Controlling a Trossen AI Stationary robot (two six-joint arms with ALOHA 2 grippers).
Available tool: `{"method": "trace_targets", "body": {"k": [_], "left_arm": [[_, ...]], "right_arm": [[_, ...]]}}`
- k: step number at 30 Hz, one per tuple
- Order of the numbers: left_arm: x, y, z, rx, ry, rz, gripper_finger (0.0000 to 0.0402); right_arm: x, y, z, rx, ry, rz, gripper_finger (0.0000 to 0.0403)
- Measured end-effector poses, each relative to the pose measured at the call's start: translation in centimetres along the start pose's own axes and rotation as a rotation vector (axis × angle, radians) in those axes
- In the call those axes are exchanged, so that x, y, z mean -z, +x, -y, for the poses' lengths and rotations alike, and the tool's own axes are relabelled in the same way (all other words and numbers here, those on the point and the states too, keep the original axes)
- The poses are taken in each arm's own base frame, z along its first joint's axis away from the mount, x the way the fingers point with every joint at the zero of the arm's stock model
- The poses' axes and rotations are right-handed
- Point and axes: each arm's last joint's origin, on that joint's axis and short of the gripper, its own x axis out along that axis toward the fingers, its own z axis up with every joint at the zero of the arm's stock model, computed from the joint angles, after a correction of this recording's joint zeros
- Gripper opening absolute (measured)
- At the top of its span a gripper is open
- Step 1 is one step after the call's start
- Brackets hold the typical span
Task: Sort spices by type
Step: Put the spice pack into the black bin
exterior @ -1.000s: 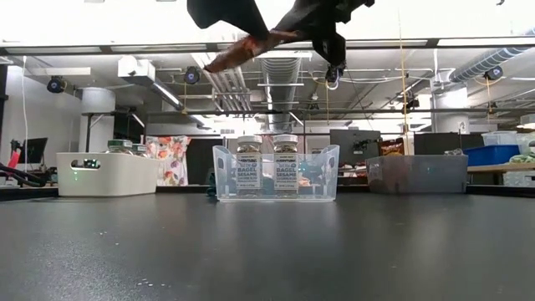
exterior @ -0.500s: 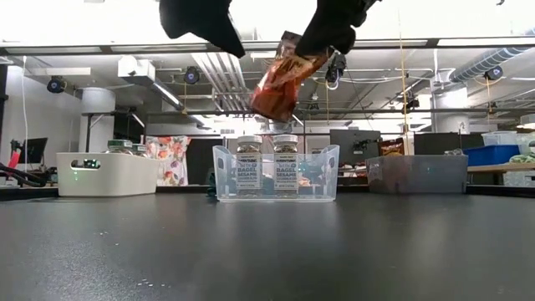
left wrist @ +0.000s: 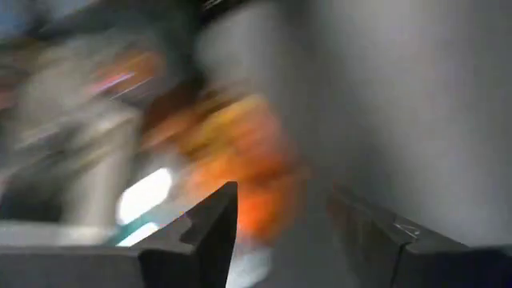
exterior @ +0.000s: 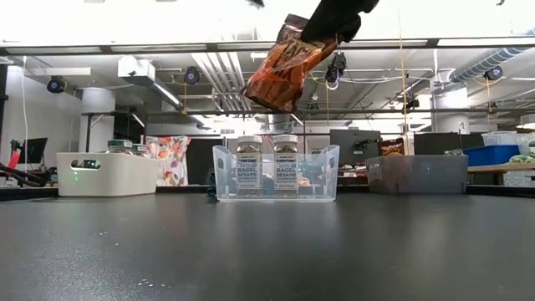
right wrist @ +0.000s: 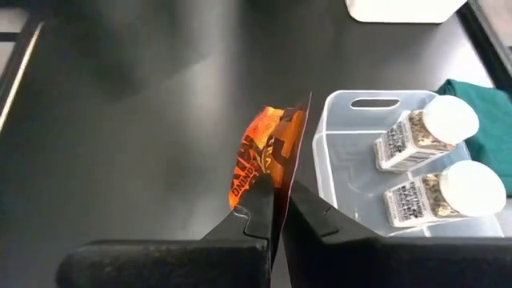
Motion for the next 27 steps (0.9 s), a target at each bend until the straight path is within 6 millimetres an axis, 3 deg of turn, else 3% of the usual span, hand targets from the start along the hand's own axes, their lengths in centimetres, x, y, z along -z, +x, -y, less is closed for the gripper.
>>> {"method": "trace_targets", "body": {"k": [2, 4, 11, 17, 27], "left_arm": [[-0.6, 0.0, -0.1, 0.203, -0.006, 0.108, 0.0162], [-0.7, 0.0, -0.7, 0.294, -0.050, 0.183, 0.0158], [1.5, 0.9, -3.2, 0.006, -0.202, 0.152, 0.0164], [2.6, 2.8, -4.3, 0.178, -0.258, 0.200, 0.0178], [3.8, 4.6, -6.1, 0.104, -0.280, 0.160, 0.0198]], "right_arm": [[0.0, 0.0, -0.1, 0.005, -0.002, 0.001, 0.0009], [0.0, 0.0, -0.2, 0.005, 0.000, 0.002, 0.0009], [0.1, -0.2, -0.9, -0.009, -0.001, 0.003, 0.0009], [0.1, -0.2, -1.0, -0.012, -0.001, 0.006, 0.0009], [0.0, -0.2, -1.0, -0.013, 0.006, 0.011, 0.0009]]}}
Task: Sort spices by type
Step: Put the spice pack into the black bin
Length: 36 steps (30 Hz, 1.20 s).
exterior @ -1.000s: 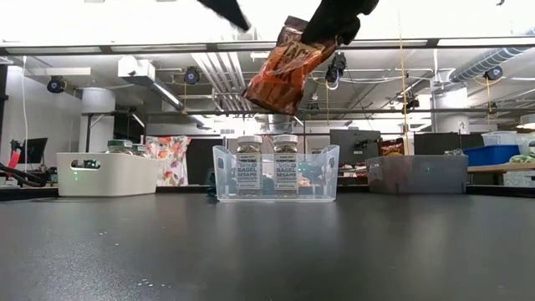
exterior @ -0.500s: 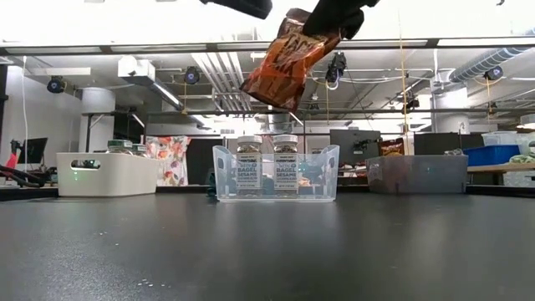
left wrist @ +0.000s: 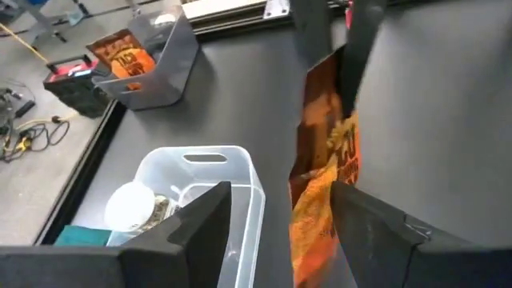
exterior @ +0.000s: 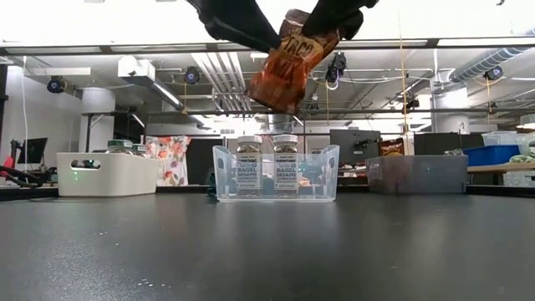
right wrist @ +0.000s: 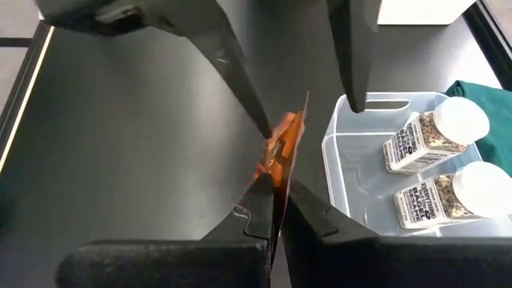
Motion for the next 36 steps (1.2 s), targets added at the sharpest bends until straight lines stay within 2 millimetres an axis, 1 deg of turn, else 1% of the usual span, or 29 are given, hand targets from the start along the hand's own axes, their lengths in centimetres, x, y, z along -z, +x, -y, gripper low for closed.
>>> {"method": "trace_targets", "body": {"k": [4, 6, 9, 11, 15, 19, 21, 23, 25, 28, 29, 30, 33, 36], "left_arm": [[-0.5, -0.2, -0.1, 0.006, 0.024, 0.013, 0.0204], [-0.8, 0.0, -0.2, 0.050, 0.037, 0.021, 0.0207], [-0.8, 1.1, -0.1, 0.179, 0.045, 0.024, 0.0209], [-0.5, 1.9, -0.1, 0.222, 0.036, 0.031, 0.0208], [-0.5, 2.8, -0.2, 0.226, 0.022, 0.045, 0.0208], [-0.4, 3.1, -0.1, 0.247, 0.022, 0.044, 0.0202], [-0.2, 3.1, 0.0, 0.265, 0.025, 0.035, 0.0187], [0.2, 3.2, 0.1, 0.273, 0.026, 0.025, 0.0157], [0.4, 3.3, 0.2, 0.273, 0.025, 0.013, 0.0115], [0.5, 3.4, 0.2, 0.276, 0.024, 0.010, 0.0032], [0.5, 3.4, 0.2, 0.289, 0.018, 0.010, 0.0019], [0.5, 3.4, 0.2, 0.305, 0.013, 0.008, 0.0016], [0.7, 3.4, 0.4, 0.314, 0.002, 0.001, 0.0032], [1.1, 3.4, 0.5, 0.314, -0.013, -0.010, 0.0037]], "right_arm": [[0.0, 0.0, 0.0, -0.001, -0.002, 0.000, 0.0009], [0.0, 0.0, 0.0, -0.001, -0.004, 0.003, 0.0009], [-0.2, 0.0, 0.0, -0.004, -0.004, 0.020, 0.0009], [-0.4, 0.0, -0.1, -0.007, -0.016, 0.042, 0.0009], [-0.5, 0.0, -0.1, -0.008, -0.040, 0.048, 0.0009], [-0.6, -0.1, -0.1, 0.010, -0.059, 0.061, 0.0009], [-0.7, -0.1, -0.1, 0.010, -0.060, 0.070, 0.0009], [-0.8, -0.1, -0.1, 0.007, -0.057, 0.084, 0.0009], [-0.9, -0.1, -0.1, 0.006, -0.063, 0.090, 0.0009], [-0.9, -0.1, -0.1, 0.005, -0.068, 0.089, 0.0009], [-0.9, -0.1, -0.1, 0.003, -0.068, 0.089, 0.0009], [-0.9, -0.1, -0.2, 0.001, -0.068, 0.089, 0.0009], [-1.0, -0.4, -0.2, -0.001, -0.066, 0.092, 0.0009], [-1.4, -0.8, -0.1, -0.001, -0.062, 0.092, 0.0009]]}}
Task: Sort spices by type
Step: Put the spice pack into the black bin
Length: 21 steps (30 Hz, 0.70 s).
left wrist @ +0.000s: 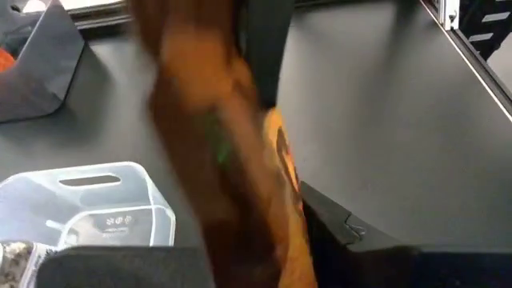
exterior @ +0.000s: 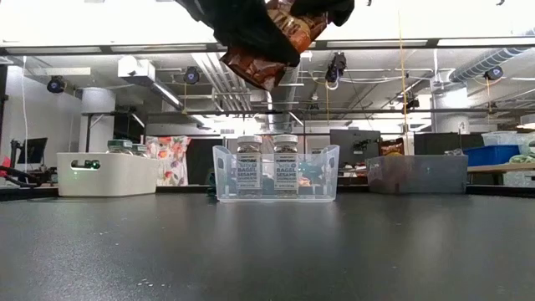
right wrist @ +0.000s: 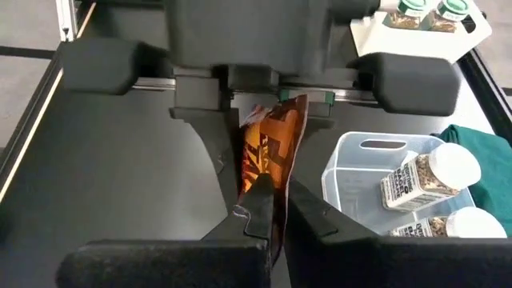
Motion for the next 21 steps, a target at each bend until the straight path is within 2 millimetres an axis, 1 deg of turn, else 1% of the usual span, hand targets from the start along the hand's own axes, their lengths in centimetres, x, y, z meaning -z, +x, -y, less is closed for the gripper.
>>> {"method": "trace_targets", "body": {"k": [4, 6, 8, 13, 15, 17, 21], "left_arm": [[0.8, 0.2, 0.0, 0.001, -0.038, -0.010, 0.0037], [2.1, 0.6, 0.2, 0.014, -0.044, -0.085, 0.0037], [2.7, 0.9, 0.4, 0.019, -0.050, -0.112, 0.0037], [2.7, 0.7, 0.4, -0.004, -0.062, -0.090, 0.0037], [2.9, 0.8, 0.4, -0.020, -0.059, -0.094, 0.0037], [2.6, 0.6, 0.4, -0.034, -0.059, -0.078, 0.0037], [2.5, 0.4, 0.3, -0.037, -0.060, -0.073, 0.0037]], "right_arm": [[-0.5, -0.4, 0.0, 0.001, 0.001, 0.013, 0.0008], [-1.1, -1.0, 0.1, 0.012, 0.008, 0.047, 0.0007], [-1.5, -1.7, 0.3, 0.020, 0.010, 0.054, 0.0007], [-1.3, -1.6, 0.3, 0.032, 0.004, 0.022, 0.0008], [-1.6, -1.9, 0.3, 0.027, 0.029, 0.030, 0.0008], [-1.4, -2.1, 0.4, 0.024, 0.040, -0.004, 0.0008], [-0.9, -1.9, 0.2, -0.016, 0.036, -0.048, 0.0017]]}}
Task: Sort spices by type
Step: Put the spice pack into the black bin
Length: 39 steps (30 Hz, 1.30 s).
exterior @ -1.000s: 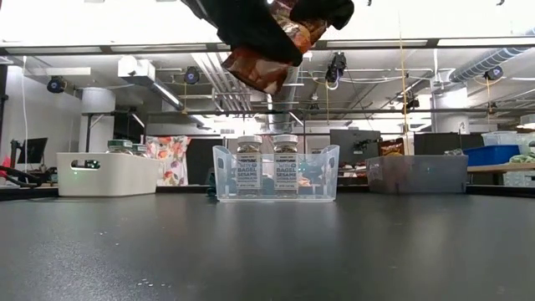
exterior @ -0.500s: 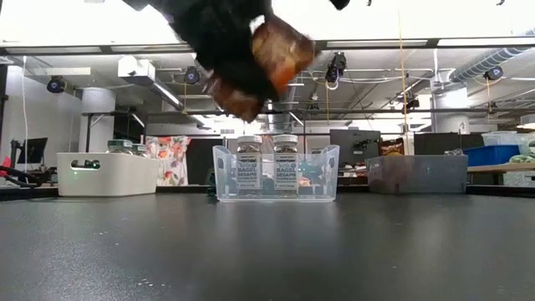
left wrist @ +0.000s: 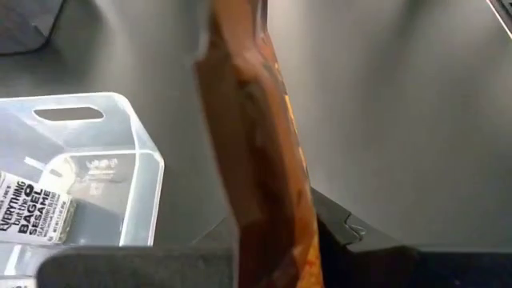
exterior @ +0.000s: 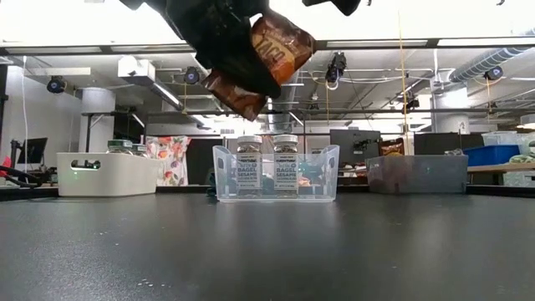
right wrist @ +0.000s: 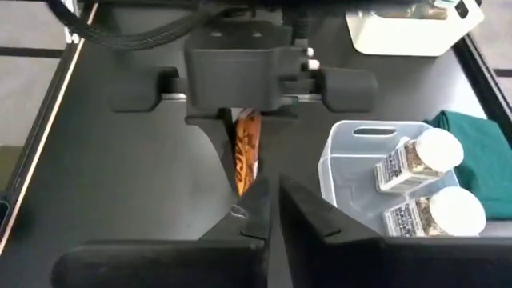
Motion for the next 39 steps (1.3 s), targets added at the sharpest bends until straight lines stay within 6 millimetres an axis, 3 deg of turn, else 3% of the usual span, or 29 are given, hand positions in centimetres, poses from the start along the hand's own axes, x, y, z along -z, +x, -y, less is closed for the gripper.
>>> {"method": "trace_targets", "body": {"k": [4, 13, 18, 22, 27, 28, 39], "left_arm": [[-0.2, 0.0, 0.0, -0.002, -0.002, 0.023, 0.0037], [-1.6, -0.5, 0.0, -0.026, 0.012, 0.069, 0.0037], [-2.1, -0.7, 0.1, -0.023, 0.039, 0.084, 0.0037], [-2.2, -0.7, 0.2, -0.020, 0.044, 0.087, 0.0037], [-2.2, -0.8, 0.4, -0.015, 0.054, 0.088, 0.0037], [-2.2, -0.8, 0.5, -0.015, 0.057, 0.088, 0.0037], [-1.6, -0.4, 0.7, -0.012, 0.053, 0.047, 0.0041]], "right_arm": [[0.0, 0.1, -0.1, -0.003, -0.044, -0.001, 0.0056], [0.4, 2.1, -0.6, -0.005, -0.067, -0.042, 0.0196], [0.6, 3.1, -0.7, -0.001, -0.086, -0.049, 0.0224], [0.3, 3.3, -0.7, -0.002, -0.080, -0.021, 0.0185], [0.2, 3.4, -0.5, 0.003, -0.084, -0.012, 0.0041], [0.1, 3.4, -0.4, 0.003, -0.094, -0.012, 0.0027], [0.1, 2.4, -0.3, 0.005, -0.078, -0.008, 0.0008]]}}
